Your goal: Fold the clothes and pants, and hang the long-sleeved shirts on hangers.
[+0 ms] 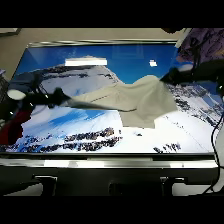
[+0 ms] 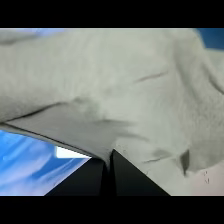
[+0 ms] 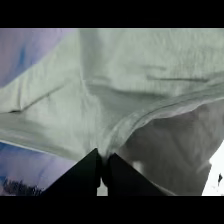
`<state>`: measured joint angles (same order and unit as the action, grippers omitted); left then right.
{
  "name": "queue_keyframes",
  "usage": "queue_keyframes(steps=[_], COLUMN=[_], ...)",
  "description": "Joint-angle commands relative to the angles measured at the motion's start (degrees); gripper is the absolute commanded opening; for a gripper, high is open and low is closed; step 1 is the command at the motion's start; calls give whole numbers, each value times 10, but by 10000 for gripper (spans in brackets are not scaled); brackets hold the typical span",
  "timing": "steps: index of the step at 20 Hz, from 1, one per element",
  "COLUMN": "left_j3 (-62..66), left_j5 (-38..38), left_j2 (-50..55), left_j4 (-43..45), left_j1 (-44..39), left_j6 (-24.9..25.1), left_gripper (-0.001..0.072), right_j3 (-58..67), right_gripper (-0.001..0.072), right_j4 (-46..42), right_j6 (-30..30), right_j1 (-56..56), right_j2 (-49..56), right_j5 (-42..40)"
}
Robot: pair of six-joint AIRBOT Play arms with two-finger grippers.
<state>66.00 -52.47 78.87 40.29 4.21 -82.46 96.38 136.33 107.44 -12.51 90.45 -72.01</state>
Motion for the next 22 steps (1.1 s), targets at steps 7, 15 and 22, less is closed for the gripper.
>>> queue_keyframes(steps=[7,15,22], left_j3=[571,463,463], left_j5=[-189,-286,-309], left_j2=[-98,-326,-231], left_j4=[438,523,520], left_j1=[0,0,0], left_j6=[-186,-227,-225], left_gripper=[13,14,14], right_j3=[261,261,234], right_gripper=[37,37,37], right_j4=[-208,-287,-227], right_j6=[-111,-205,-265], right_j1=[28,28,28], right_j2=[-266,-449,-328], right_j5=[47,-6,-61])
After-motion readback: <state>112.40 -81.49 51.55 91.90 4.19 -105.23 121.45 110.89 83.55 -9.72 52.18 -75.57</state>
